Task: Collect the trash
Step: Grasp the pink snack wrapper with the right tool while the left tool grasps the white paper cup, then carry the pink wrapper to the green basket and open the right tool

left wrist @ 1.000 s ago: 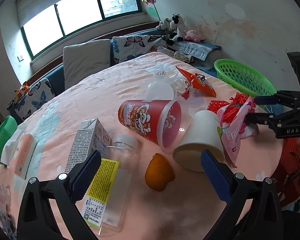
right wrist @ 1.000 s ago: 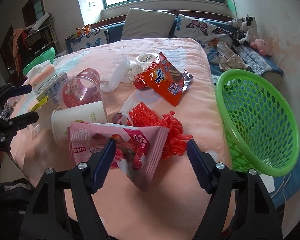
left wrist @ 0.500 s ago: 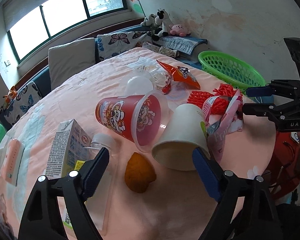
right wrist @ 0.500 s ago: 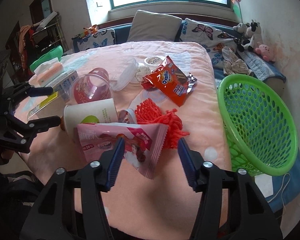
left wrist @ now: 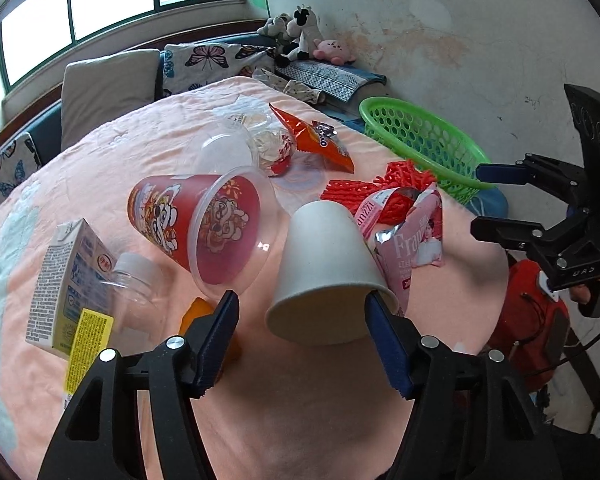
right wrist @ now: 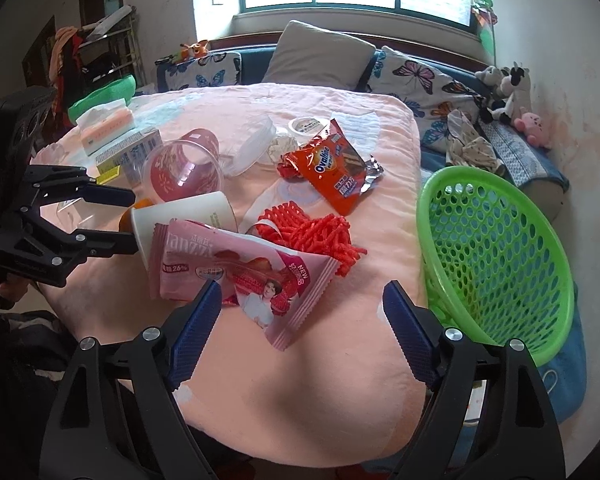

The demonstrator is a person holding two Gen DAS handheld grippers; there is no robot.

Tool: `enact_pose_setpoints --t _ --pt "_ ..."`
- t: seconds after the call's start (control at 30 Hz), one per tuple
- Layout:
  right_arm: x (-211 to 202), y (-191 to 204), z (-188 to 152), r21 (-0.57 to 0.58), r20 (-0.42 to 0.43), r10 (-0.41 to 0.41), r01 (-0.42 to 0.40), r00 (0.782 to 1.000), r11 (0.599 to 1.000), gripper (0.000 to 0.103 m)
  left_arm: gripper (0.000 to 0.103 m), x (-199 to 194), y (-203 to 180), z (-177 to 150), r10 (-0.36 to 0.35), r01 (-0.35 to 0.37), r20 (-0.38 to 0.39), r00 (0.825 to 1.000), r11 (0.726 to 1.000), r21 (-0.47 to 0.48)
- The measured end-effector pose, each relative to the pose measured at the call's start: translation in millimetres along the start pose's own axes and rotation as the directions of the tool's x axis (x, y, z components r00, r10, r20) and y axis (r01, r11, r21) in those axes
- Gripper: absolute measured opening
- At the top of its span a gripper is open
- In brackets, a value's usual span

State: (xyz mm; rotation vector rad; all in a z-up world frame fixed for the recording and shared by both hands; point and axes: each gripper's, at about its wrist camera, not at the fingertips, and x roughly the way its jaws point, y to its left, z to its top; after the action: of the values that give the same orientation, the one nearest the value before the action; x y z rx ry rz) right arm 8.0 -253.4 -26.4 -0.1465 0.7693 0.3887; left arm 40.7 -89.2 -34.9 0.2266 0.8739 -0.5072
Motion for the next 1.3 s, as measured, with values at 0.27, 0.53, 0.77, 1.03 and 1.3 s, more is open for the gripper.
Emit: enact_pose_setpoints --t 0.27,0.53,0.77,1.03,1.3 --pt "0.3 2.6 -0.6 -0.03 -0.009 0.009 -0.009 1.0 1.0 0.083 0.051 20.3 -4.5 6.8 0.024 -0.023 -0.031 0.999 0.998 0.055" --pt "4.8 14.8 8.6 -0.131 -0.016 0.044 -0.046 0.999 0.99 0.083 0.006 31.2 -1.1 7.8 0.046 -0.043 -0.041 0.998 0.996 0.075" --pt "22.5 25.1 26.7 -0.25 -0.056 0.063 -0.075 0.996 0.965 0.083 0.004 13.8 4.4 10.7 0.057 -0.058 0.018 0.998 0.996 0.063" --pt "46.8 38.2 32.6 -0.365 -0.149 0.095 -0.144 0.984 0.92 0.083 0.004 -5.3 13.8 17.0 0.066 -0.068 0.062 0.996 0.997 0.036" --pt "56.1 45.2 23.4 -0.34 -0.239 0.184 -0.26 0.953 0.904 0.083 0.004 -14.2 23.4 22.1 0.072 -0.073 0.084 0.994 0.997 0.007"
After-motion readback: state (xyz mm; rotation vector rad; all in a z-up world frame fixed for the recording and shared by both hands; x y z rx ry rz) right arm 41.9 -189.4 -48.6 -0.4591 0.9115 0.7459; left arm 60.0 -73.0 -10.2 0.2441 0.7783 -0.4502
